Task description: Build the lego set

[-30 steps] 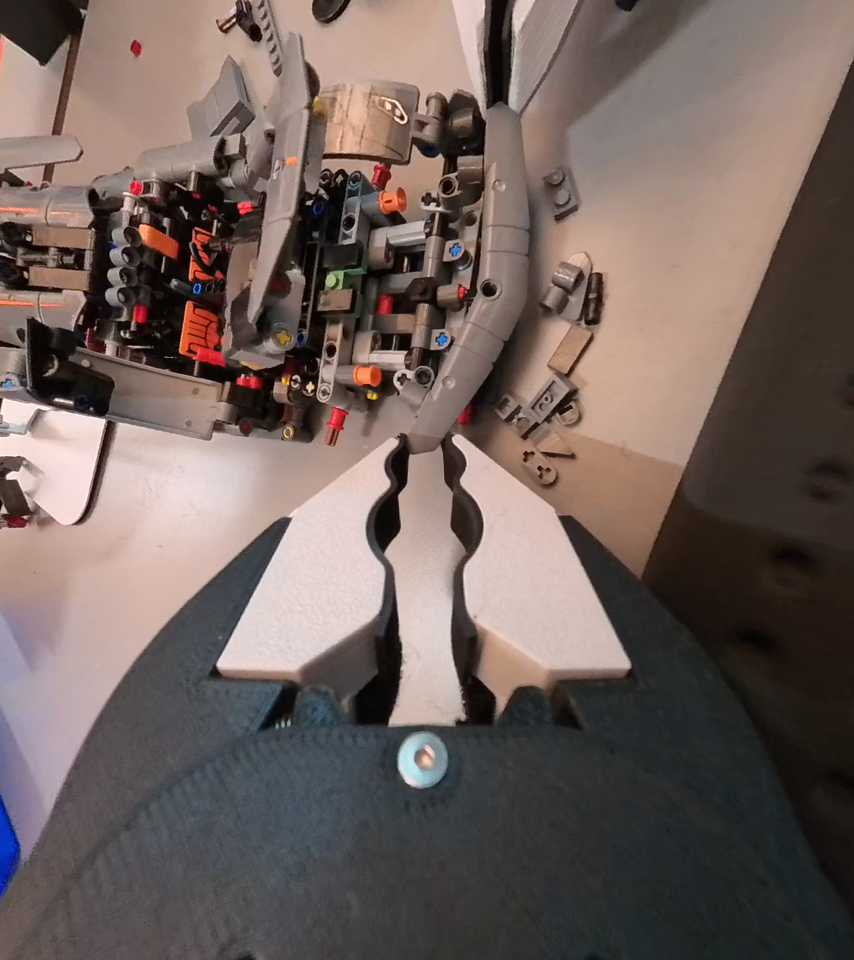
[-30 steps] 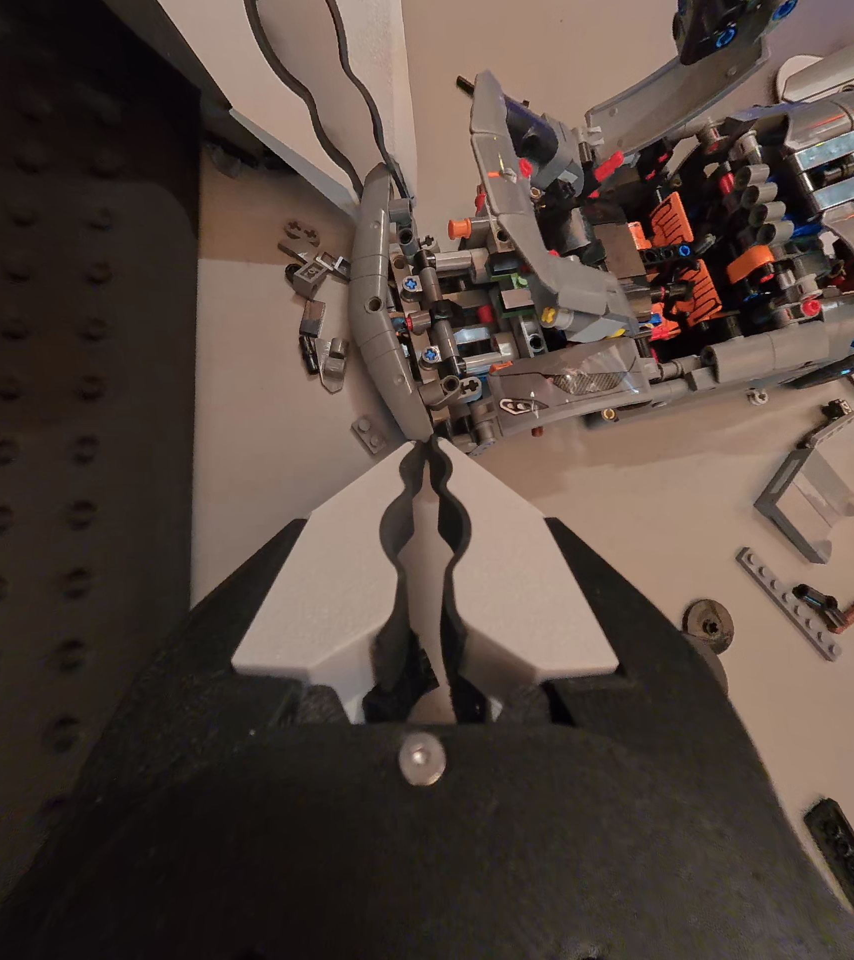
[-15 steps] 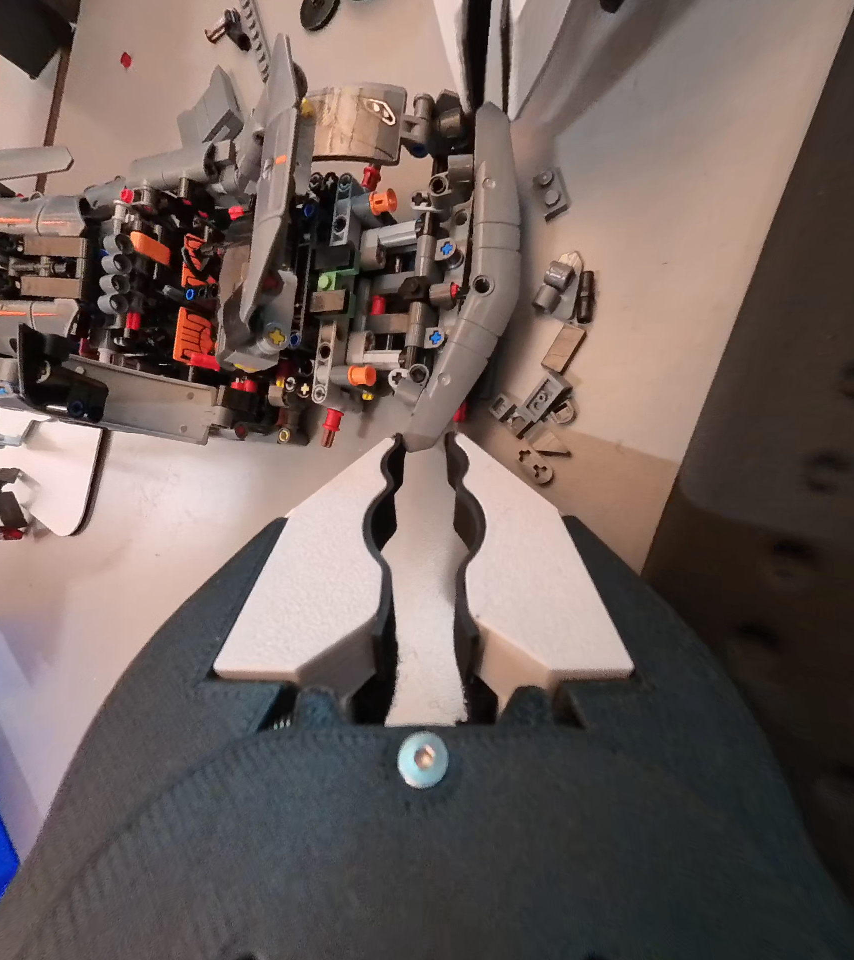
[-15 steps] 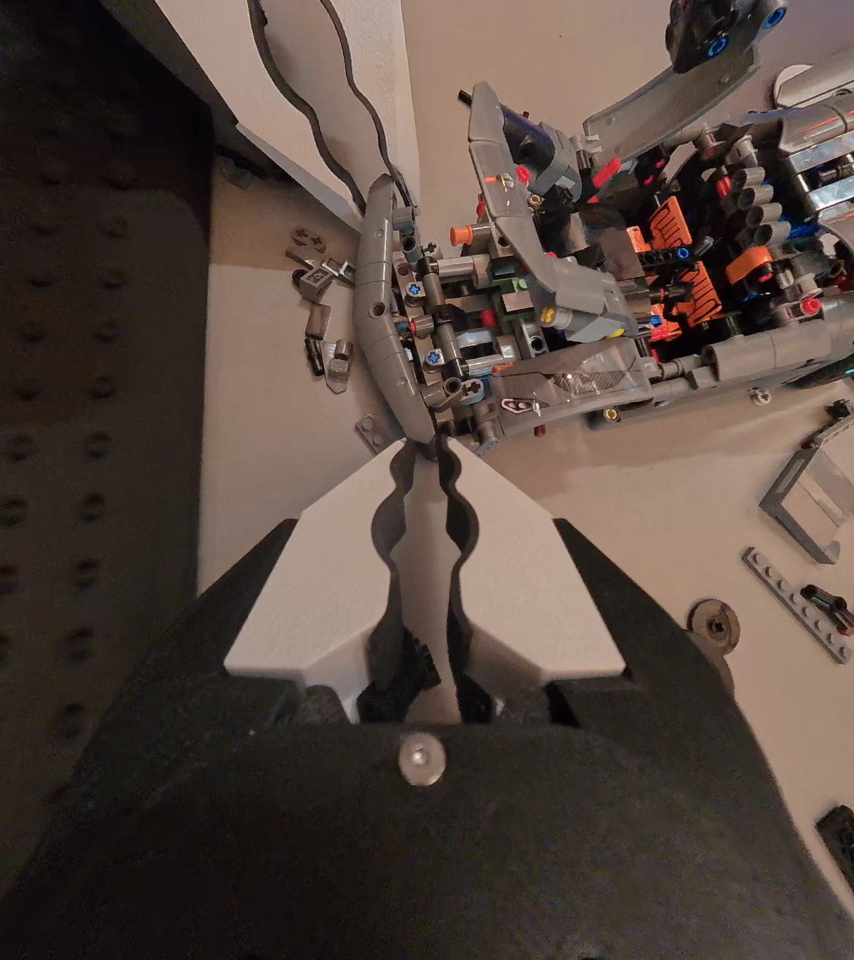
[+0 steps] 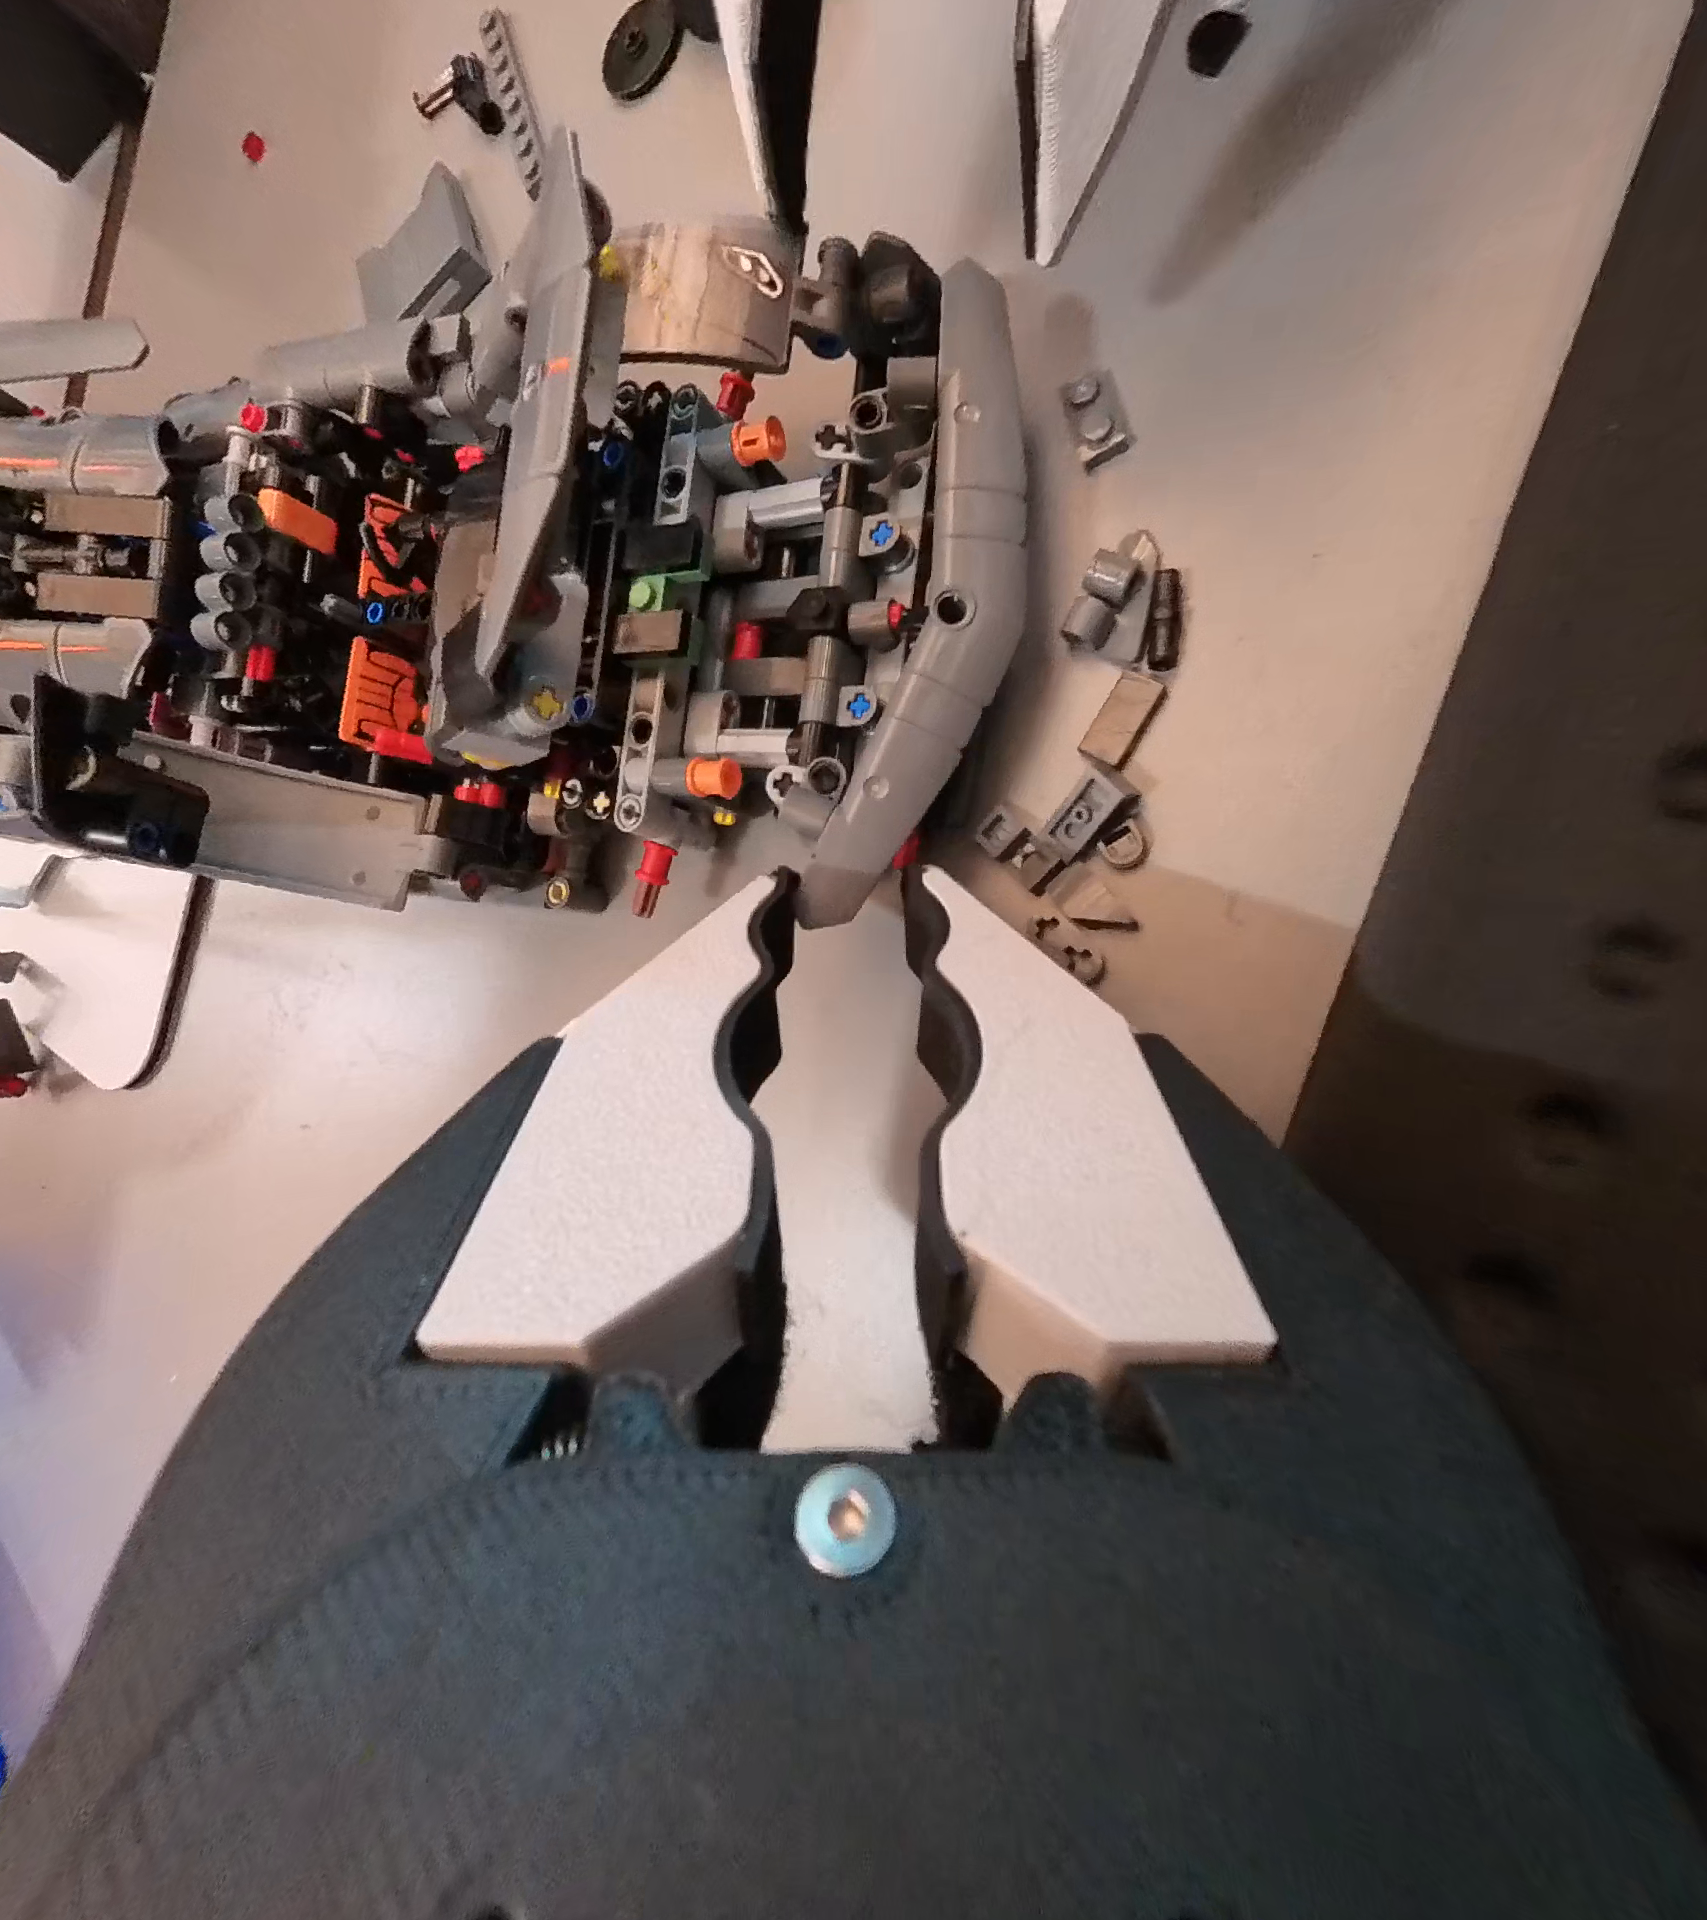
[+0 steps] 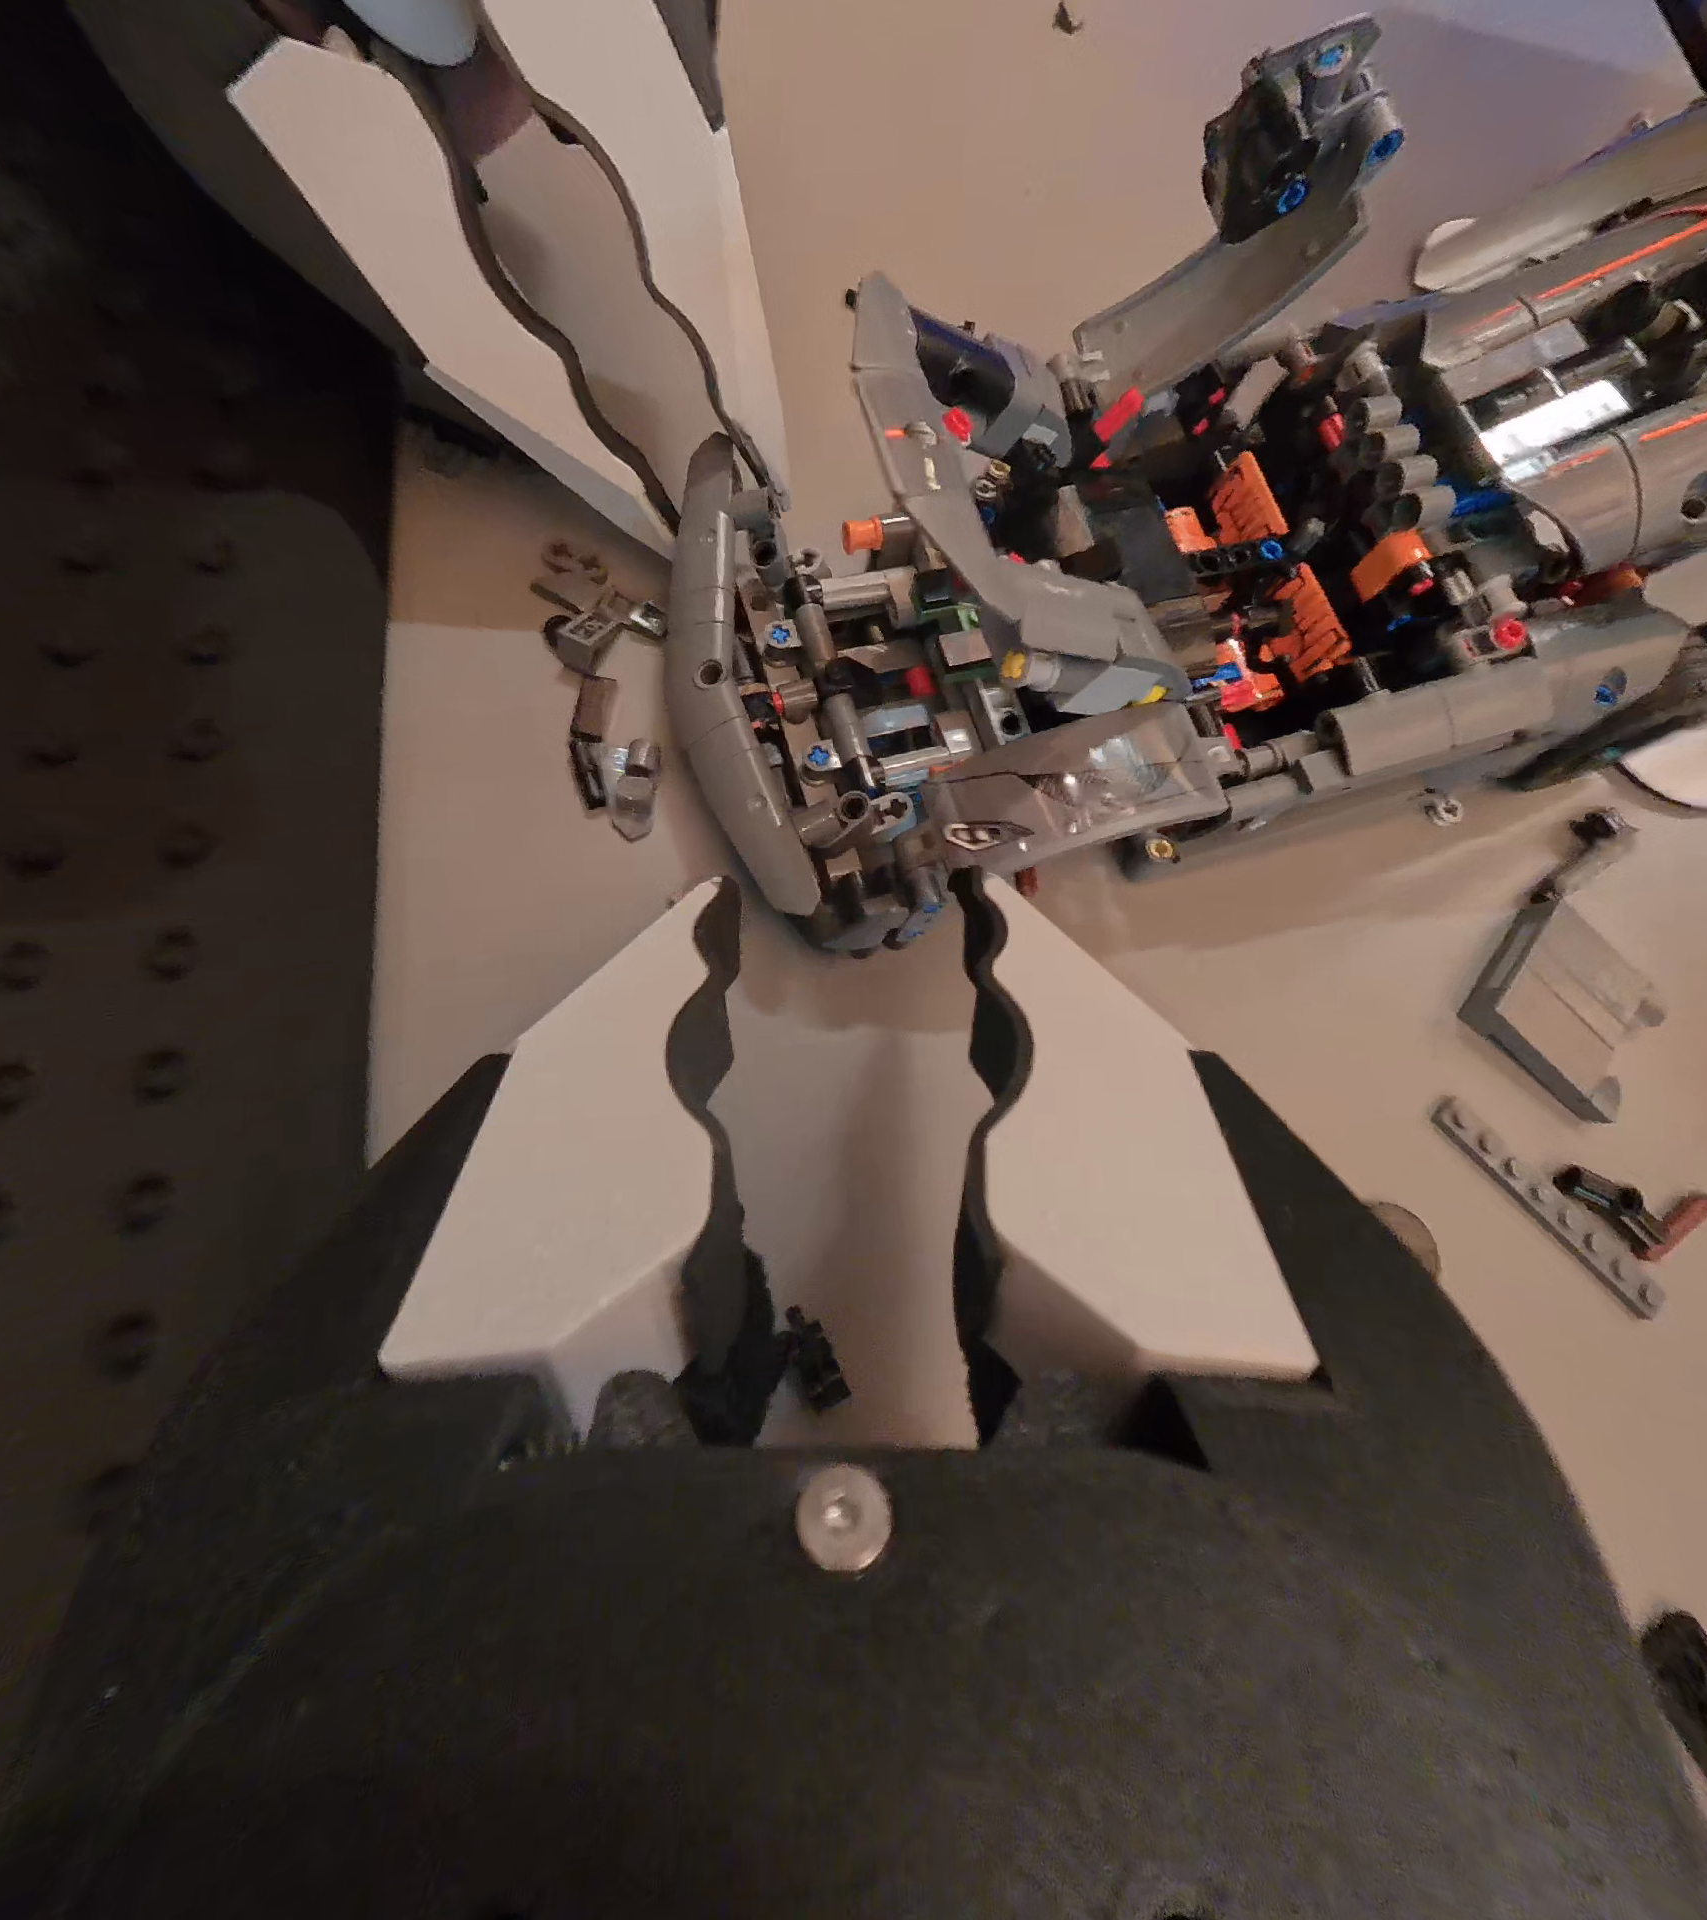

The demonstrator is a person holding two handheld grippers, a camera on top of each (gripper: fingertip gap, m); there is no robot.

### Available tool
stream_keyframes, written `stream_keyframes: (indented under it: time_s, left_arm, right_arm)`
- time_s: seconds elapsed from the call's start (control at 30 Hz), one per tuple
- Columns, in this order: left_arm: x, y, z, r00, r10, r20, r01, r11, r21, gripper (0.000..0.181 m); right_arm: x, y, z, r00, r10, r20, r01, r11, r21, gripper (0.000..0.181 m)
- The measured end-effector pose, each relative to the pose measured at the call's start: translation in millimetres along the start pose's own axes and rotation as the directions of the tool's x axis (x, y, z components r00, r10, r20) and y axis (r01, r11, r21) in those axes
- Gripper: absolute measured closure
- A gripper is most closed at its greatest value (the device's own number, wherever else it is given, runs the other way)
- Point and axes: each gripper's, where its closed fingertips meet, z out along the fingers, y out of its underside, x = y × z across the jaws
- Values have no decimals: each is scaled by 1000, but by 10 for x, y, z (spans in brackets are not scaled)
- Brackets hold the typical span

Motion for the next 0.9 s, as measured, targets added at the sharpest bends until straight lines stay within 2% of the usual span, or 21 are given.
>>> stream_keyframes:
  time_s: [0.07,0.17,0.4,0.6,0.9]
  left_arm:
    - [-3,-6,2,1000,-11,-2,11,1000,7,165]
    - [-1,-19,4,1000,-15,-4,15,1000,12,165]
    - [10,-37,17,1000,-24,-11,24,1000,17,165]
    - [12,-44,25,999,-39,-20,39,999,23,165]
    - [18,-50,30,999,-43,-26,44,999,26,166]
  right_arm:
    - [87,29,-6,999,6,-52,-8,1000,-25,128]
    - [70,77,45,999,34,-31,-35,998,-50,122]
    - [65,103,134,999,27,-23,-29,995,-100,132]
    - [34,145,155,992,122,23,-118,985,-124,138]
    - [13,149,157,992,113,55,-105,987,-121,147]
